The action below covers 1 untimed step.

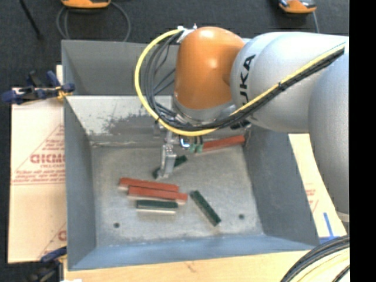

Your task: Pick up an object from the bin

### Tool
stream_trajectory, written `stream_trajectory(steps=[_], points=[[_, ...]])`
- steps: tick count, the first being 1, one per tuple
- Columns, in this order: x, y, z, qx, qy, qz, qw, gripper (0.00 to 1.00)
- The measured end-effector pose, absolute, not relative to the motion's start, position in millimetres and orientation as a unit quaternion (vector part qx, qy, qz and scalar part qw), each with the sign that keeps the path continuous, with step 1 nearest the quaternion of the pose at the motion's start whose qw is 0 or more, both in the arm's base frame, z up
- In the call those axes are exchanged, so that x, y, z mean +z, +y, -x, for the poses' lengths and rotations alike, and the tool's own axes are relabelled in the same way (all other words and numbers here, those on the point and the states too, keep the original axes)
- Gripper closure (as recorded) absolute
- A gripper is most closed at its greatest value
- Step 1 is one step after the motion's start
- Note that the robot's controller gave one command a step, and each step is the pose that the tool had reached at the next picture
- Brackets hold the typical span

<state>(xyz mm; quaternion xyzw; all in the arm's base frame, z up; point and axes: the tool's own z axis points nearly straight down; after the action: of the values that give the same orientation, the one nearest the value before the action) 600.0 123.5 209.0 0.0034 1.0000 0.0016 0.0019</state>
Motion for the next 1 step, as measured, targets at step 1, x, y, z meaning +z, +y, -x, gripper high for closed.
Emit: stream_trajectory(steps=[1], points=[[78.6, 117.6, -560.6, -0.001, 0.991, 0.130, -0.002, 0.00]])
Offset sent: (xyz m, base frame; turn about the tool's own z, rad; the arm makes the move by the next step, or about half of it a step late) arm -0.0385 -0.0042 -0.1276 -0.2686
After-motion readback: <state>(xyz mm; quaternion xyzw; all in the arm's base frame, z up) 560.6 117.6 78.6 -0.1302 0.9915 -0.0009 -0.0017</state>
